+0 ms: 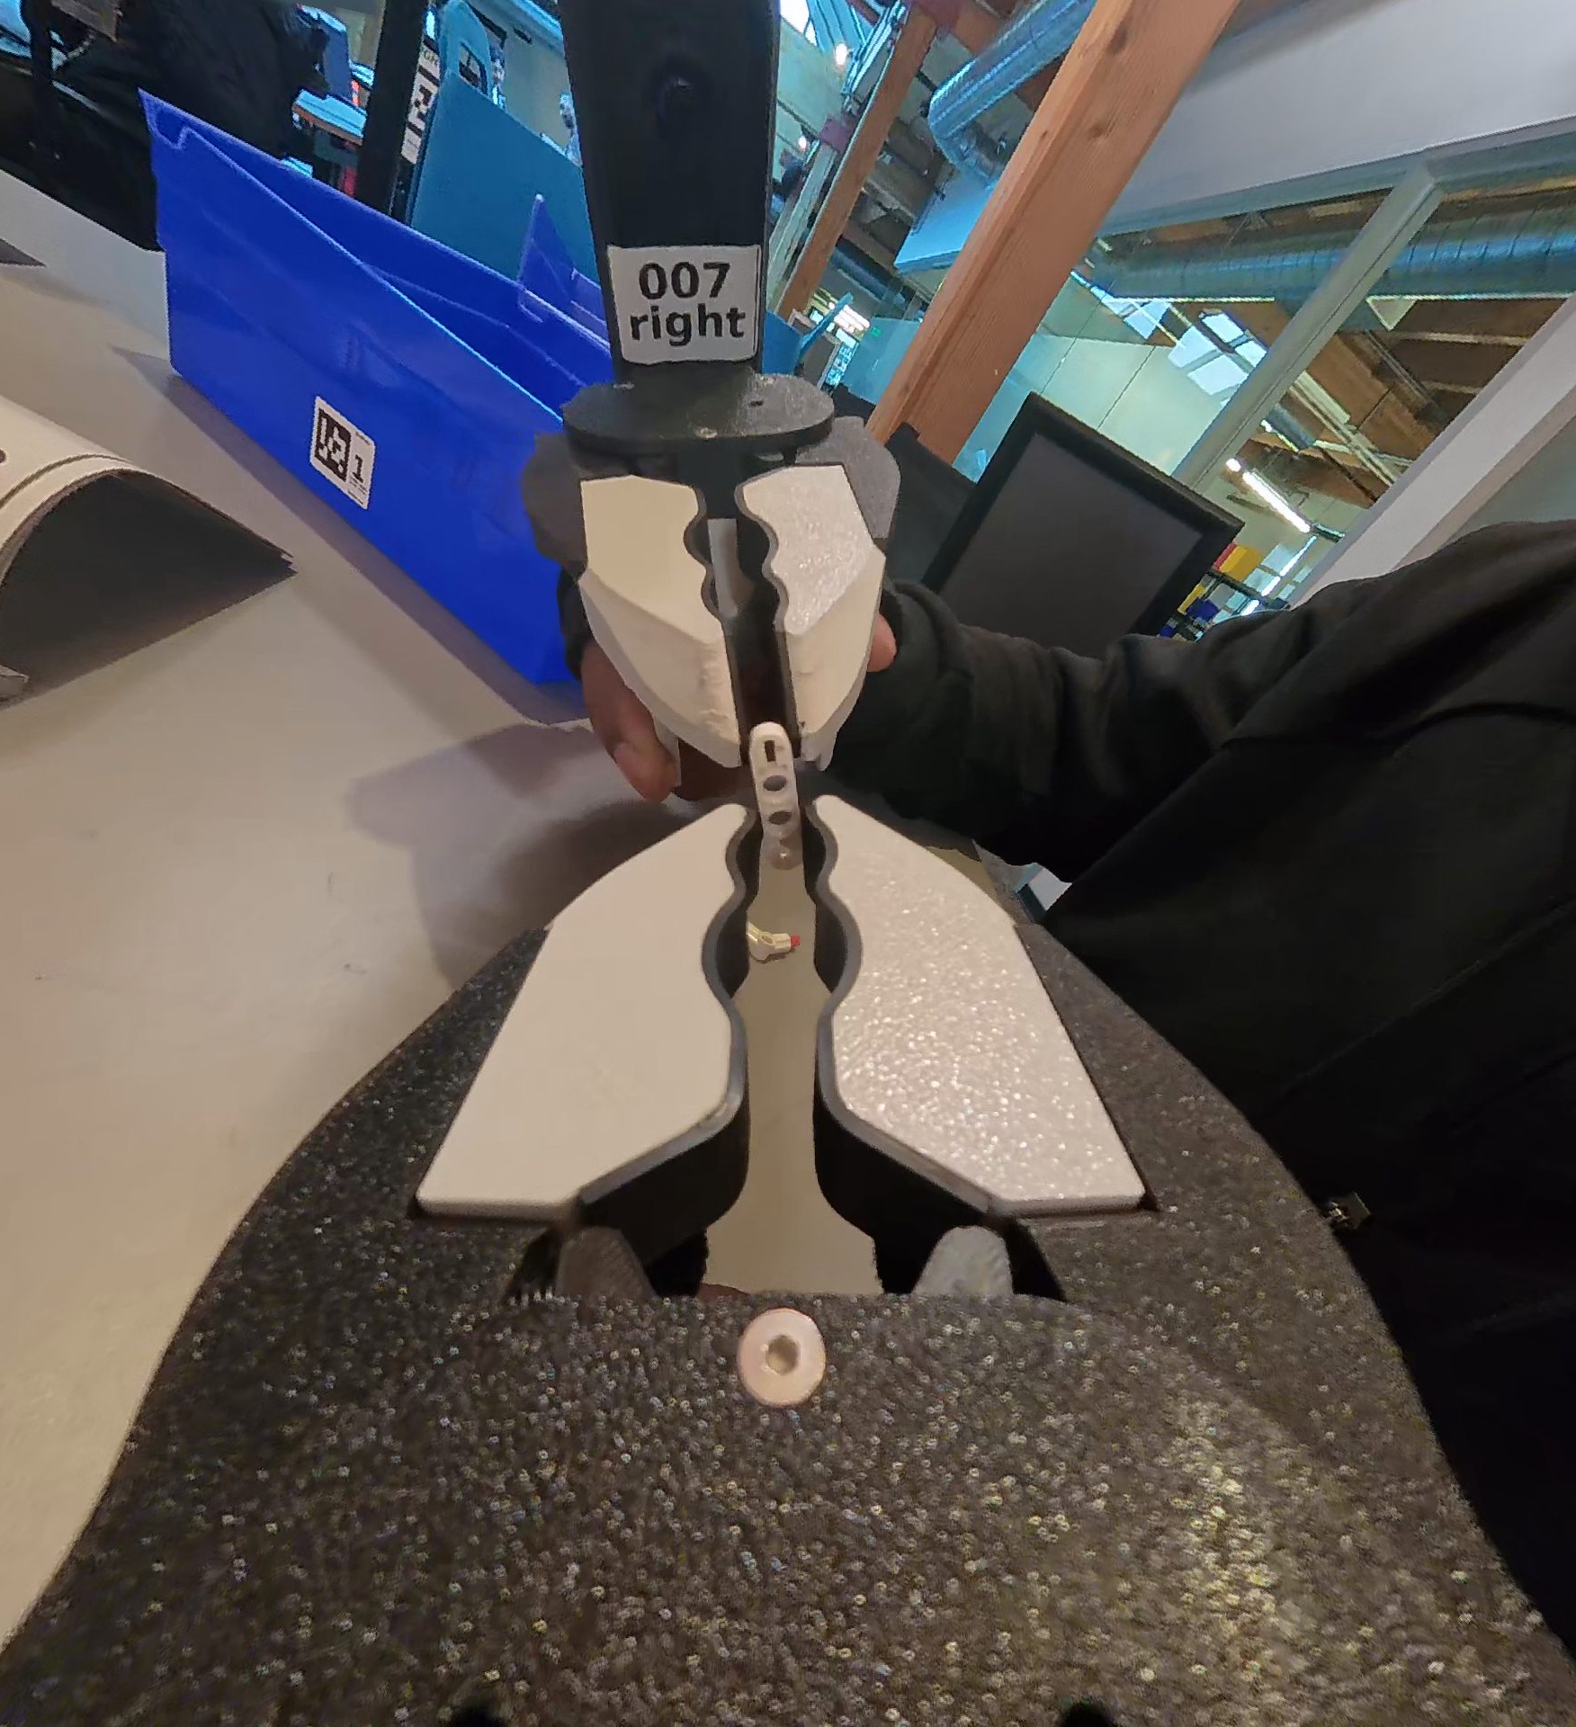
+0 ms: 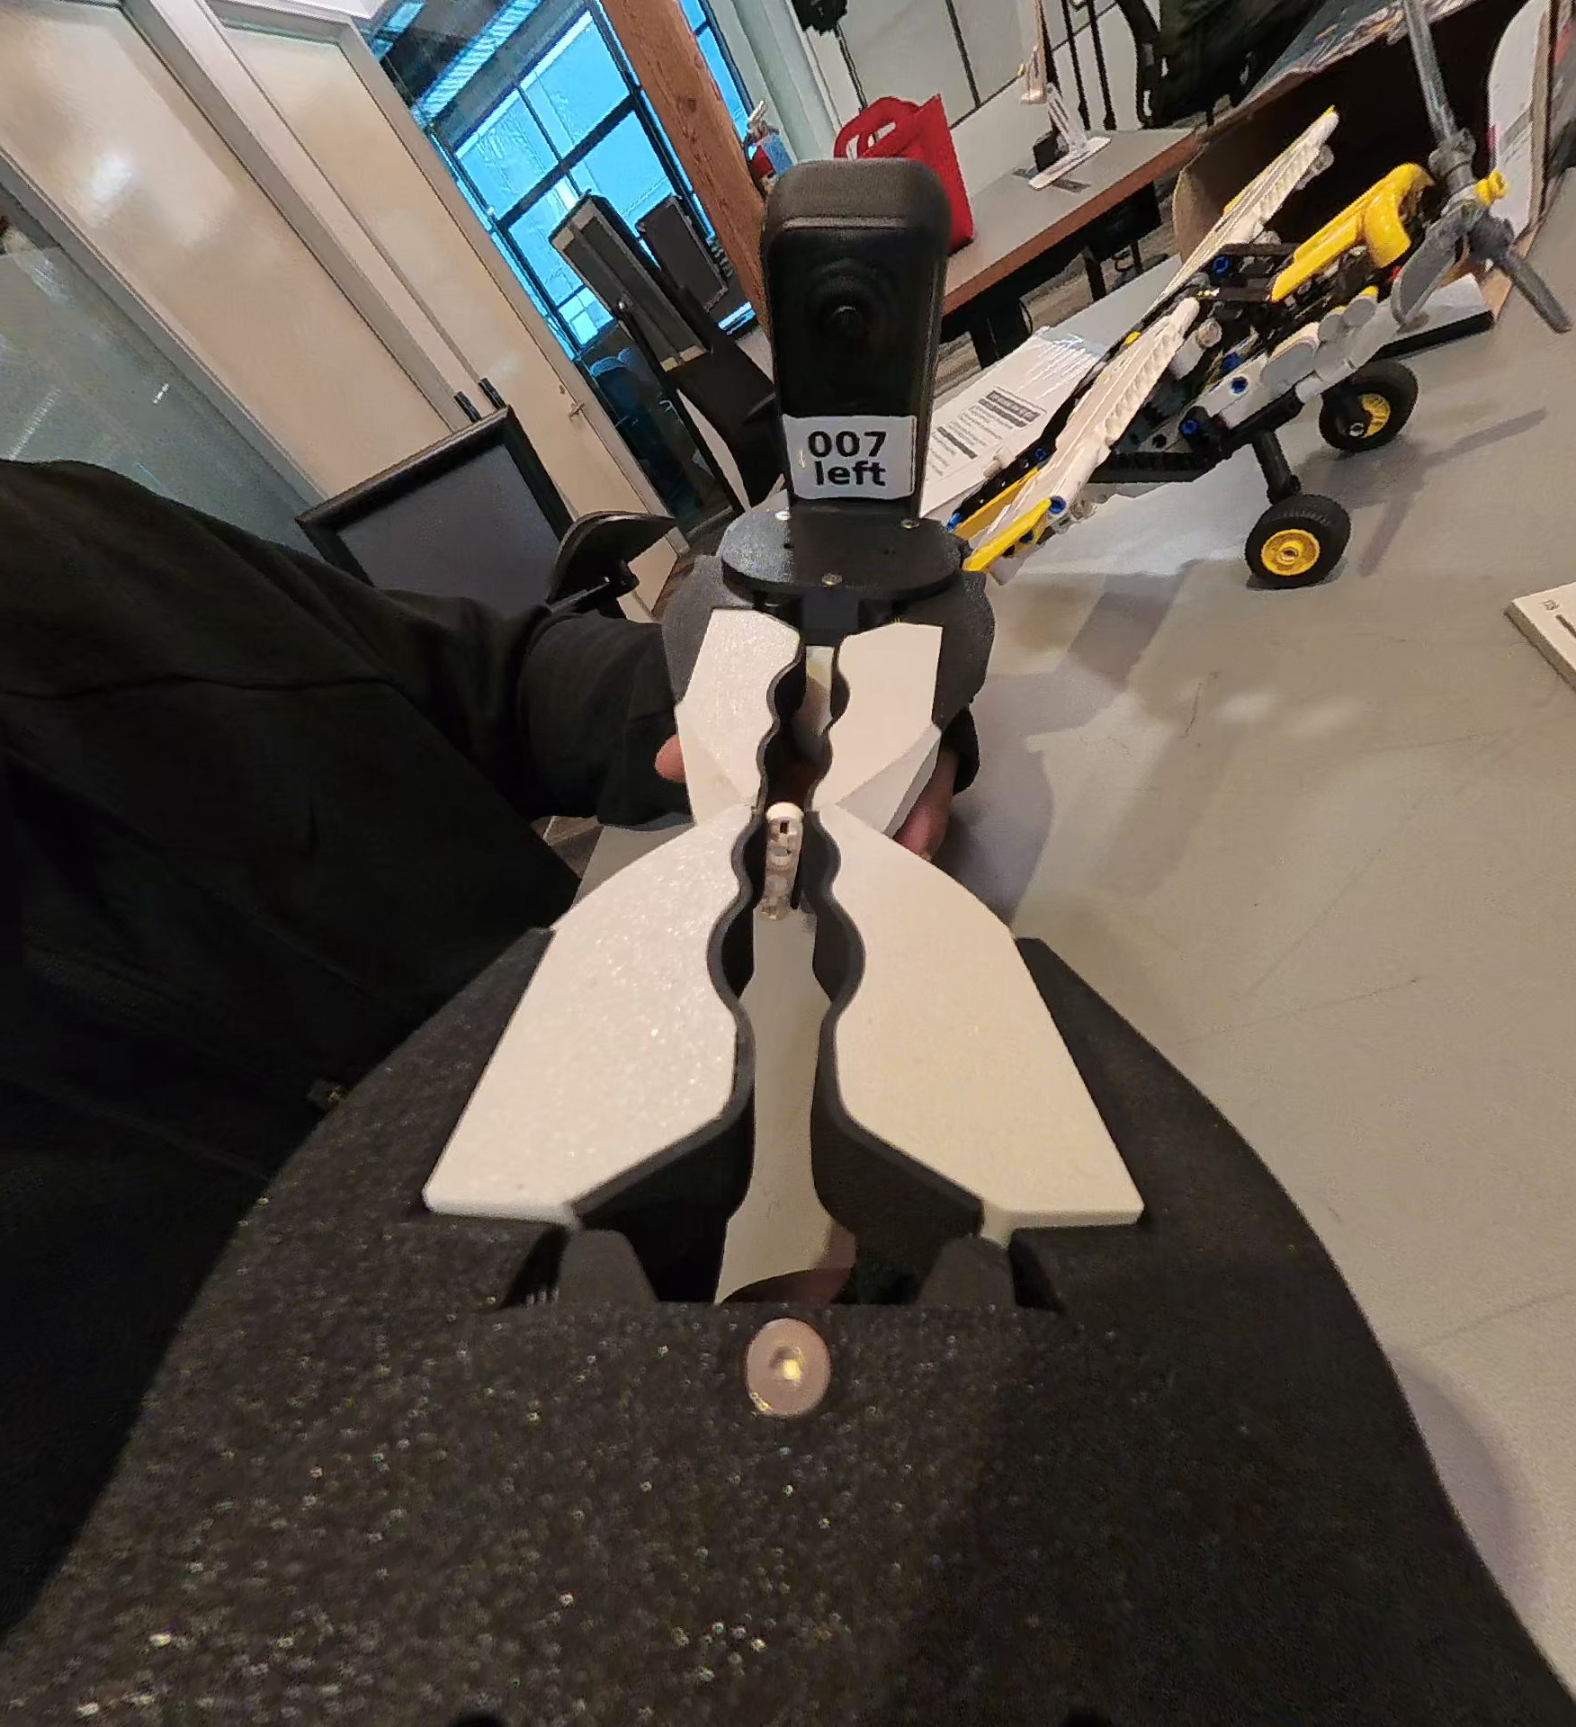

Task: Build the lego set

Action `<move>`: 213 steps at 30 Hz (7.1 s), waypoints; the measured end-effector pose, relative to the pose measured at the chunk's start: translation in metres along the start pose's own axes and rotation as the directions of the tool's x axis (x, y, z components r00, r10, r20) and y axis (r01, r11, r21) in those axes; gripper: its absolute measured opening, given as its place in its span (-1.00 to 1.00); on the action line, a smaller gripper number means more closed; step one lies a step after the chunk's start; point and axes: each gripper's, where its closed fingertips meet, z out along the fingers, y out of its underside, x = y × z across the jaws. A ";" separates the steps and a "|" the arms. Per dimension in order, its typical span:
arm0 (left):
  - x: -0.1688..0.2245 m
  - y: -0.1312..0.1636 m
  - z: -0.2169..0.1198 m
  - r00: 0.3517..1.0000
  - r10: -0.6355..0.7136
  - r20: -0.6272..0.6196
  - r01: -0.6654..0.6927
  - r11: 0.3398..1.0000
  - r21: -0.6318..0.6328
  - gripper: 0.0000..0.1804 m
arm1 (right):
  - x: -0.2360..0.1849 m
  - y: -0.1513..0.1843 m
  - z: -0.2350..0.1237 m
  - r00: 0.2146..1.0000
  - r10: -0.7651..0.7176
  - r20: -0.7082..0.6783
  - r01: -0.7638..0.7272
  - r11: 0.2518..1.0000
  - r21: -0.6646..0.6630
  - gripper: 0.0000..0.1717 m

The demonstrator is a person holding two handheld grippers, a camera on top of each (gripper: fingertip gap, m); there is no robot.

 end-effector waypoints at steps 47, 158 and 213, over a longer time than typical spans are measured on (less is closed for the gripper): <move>-0.024 0.003 0.001 0.961 -0.214 0.173 0.209 0.977 0.047 -0.92 | 0.034 0.067 -0.014 0.391 -0.849 -0.356 0.522 0.523 -0.674 -0.66; -0.022 0.011 0.016 0.924 -0.252 0.287 0.257 0.966 0.021 -0.92 | 0.007 0.046 -0.014 0.094 -0.947 -0.308 0.677 0.288 -0.677 -0.80; -0.027 0.027 -0.032 0.868 -0.345 0.356 0.342 0.937 0.074 -0.92 | 0.041 0.079 0.021 0.241 -0.938 -0.250 0.549 0.344 -0.762 -1.00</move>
